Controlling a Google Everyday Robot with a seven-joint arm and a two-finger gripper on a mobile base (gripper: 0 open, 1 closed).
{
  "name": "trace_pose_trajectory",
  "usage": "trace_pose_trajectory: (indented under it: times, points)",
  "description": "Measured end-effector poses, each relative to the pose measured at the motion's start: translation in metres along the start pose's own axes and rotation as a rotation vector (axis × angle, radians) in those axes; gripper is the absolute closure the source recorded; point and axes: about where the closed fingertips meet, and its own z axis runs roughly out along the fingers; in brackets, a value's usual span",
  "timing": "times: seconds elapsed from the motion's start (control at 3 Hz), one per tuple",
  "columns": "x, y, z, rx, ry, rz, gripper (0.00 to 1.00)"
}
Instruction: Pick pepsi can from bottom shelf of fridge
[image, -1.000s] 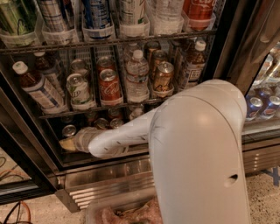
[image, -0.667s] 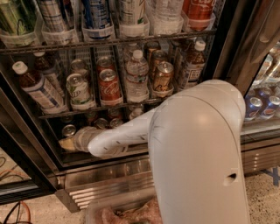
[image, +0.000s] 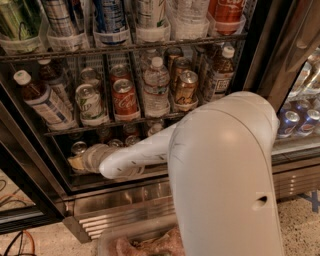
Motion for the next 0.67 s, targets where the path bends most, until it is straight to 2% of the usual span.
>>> trace_pose_trajectory:
  times: [0.33,0.67]
  points:
    - [0.0000,0.0000,0.0000,0.000,0.000,0.000,0.96]
    - [0.0000,0.0000,0.0000,0.000,0.000,0.000,1.00]
